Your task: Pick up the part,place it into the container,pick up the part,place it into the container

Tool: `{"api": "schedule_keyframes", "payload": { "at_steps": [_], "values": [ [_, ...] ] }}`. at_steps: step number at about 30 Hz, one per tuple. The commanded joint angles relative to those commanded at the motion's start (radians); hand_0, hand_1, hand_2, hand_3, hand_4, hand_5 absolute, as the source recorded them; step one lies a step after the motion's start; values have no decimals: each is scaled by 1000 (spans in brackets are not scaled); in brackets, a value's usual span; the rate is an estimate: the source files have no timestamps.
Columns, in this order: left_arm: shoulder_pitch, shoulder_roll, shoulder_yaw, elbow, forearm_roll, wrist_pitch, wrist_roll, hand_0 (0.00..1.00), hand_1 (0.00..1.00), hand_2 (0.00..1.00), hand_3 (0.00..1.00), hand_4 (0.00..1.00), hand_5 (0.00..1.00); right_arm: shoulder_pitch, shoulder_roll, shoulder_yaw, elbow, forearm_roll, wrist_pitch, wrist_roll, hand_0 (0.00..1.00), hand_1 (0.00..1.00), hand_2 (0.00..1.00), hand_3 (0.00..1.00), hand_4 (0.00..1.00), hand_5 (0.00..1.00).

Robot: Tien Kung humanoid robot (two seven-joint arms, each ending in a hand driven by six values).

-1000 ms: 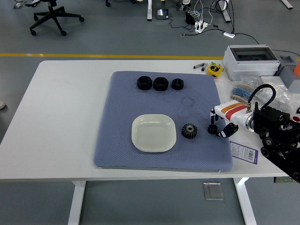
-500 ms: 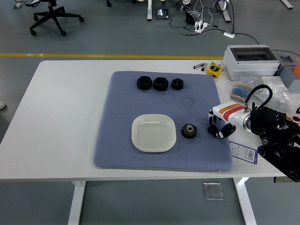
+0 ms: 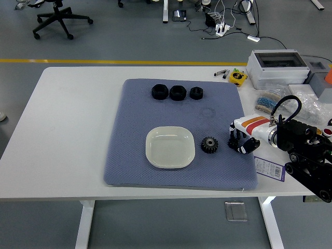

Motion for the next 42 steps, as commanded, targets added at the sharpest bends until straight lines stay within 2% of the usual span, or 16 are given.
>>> {"api": "schedule_keyframes", "payload": {
  "at_steps": [1, 6, 7, 13, 14, 18, 19, 22, 24, 25, 30, 31, 42],
  "values": [
    [-2, 0, -3, 0, 9, -1, 2, 895, 889, 898, 643, 558, 699, 1, 0, -2, 0, 2, 1, -1, 148, 312, 401, 478, 714, 211],
    [-8, 0, -9, 0, 14, 1, 1, 895, 889, 898, 643, 558, 699, 4, -3, 0, -1, 9, 2, -4, 148, 312, 401, 478, 714, 211],
    [-9, 0, -9, 0, 15, 1, 1, 895, 889, 898, 643, 558, 699, 5, -4, -1, 0, 11, 3, -4, 72, 233, 352, 475, 739, 198],
    [-7, 0, -7, 0, 11, 2, 0, 895, 889, 898, 643, 558, 699, 9, -3, 1, -6, 27, 8, -2, 72, 233, 352, 475, 739, 198],
    [-6, 0, -8, 0, 11, 2, 1, 895, 889, 898, 642, 558, 698, 8, -3, 1, -8, 30, 9, -2, 16, 162, 301, 451, 729, 240],
    [-4, 0, -13, 0, 17, 2, 2, 895, 889, 898, 642, 558, 698, 7, -3, 5, -5, 34, 12, -4, 16, 162, 301, 451, 729, 240],
    [-4, 0, -14, 0, 17, 2, 2, 894, 889, 897, 642, 558, 698, 6, -5, 9, 1, 35, 11, -4, 12, 125, 270, 409, 726, 259],
    [-2, 0, -15, 0, 14, 4, 2, 894, 889, 897, 642, 558, 698, 9, -8, 17, 16, 44, 9, -6, 12, 125, 270, 409, 726, 259],
    [5, 0, -17, 0, 13, 5, 2, 894, 889, 897, 642, 558, 698, 12, -3, 15, 17, 56, 12, -7, 12, 125, 270, 409, 726, 259],
    [7, 0, -20, 0, 15, 5, 3, 893, 889, 896, 641, 558, 699, 14, 1, 15, 17, 60, 14, -6, 15, 90, 222, 362, 729, 284],
    [15, 0, -21, 0, 4, 8, 0, 893, 889, 896, 641, 558, 699, 20, 17, 17, 28, 68, 17, -6, 15, 90, 222, 362, 729, 284],
    [16, 0, -20, 0, 2, 8, 0, 893, 889, 897, 640, 557, 698, 20, 18, 18, 35, 67, 19, -7, 2, 67, 193, 334, 721, 301],
    [14, 4, 2, 0, -21, 8, -3, 894, 889, 897, 640, 557, 695, 73, 31, 62, 143, 49, 7, -18, 2, 70, 195, 336, 716, 306]
  ]
}}
